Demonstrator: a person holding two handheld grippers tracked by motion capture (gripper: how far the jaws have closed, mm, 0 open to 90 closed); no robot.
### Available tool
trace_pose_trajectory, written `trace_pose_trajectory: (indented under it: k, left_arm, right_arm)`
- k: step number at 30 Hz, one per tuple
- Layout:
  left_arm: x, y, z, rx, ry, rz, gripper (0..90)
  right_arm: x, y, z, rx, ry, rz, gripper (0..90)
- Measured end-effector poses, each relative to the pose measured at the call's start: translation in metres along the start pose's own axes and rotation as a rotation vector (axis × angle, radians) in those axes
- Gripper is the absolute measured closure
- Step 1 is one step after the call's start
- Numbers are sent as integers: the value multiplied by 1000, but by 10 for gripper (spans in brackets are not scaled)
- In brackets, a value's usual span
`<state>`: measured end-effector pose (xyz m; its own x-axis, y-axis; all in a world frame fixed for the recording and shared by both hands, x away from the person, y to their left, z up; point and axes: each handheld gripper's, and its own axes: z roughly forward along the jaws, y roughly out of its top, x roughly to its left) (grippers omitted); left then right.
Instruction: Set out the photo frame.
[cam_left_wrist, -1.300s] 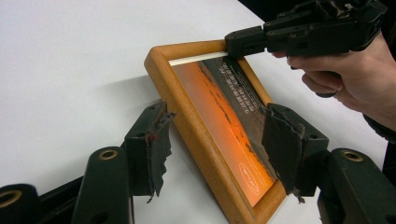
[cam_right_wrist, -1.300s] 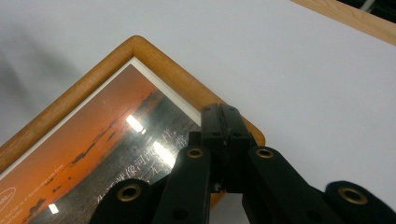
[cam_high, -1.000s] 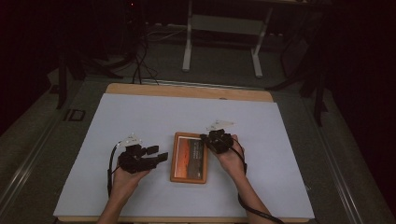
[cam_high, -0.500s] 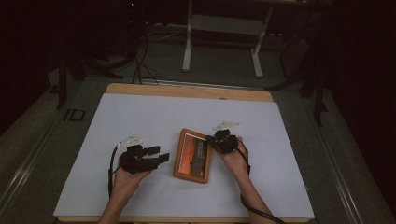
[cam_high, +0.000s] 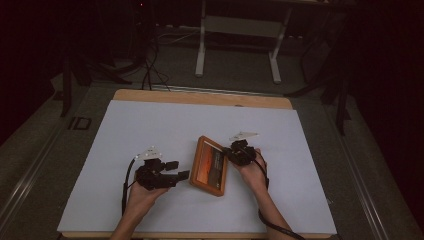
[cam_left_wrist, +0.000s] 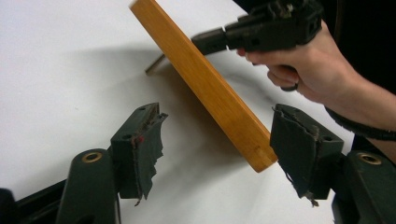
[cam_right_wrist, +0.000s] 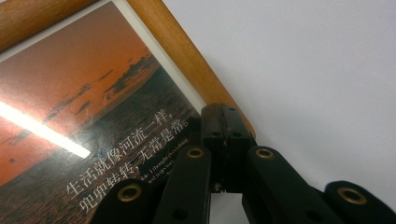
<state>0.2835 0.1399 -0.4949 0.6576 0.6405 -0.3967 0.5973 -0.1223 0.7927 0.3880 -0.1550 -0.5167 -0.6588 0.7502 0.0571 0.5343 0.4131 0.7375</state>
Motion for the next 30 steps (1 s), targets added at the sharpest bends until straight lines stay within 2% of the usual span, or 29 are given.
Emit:
trace_pose_trajectory:
  k: [8, 23, 30]
  left_arm:
    - [-11, -1, 10, 24, -32, -1, 317]
    - [-22, -9, 38, 100, -22, -2, 284]
    - [-21, -9, 41, 112, -45, -21, 423]
  right_arm:
    - [0, -1, 0, -4, 2, 5, 900]
    - [0, -2, 0, -12, 2, 14, 900]
    - [0, -2, 0, -14, 2, 14, 900]
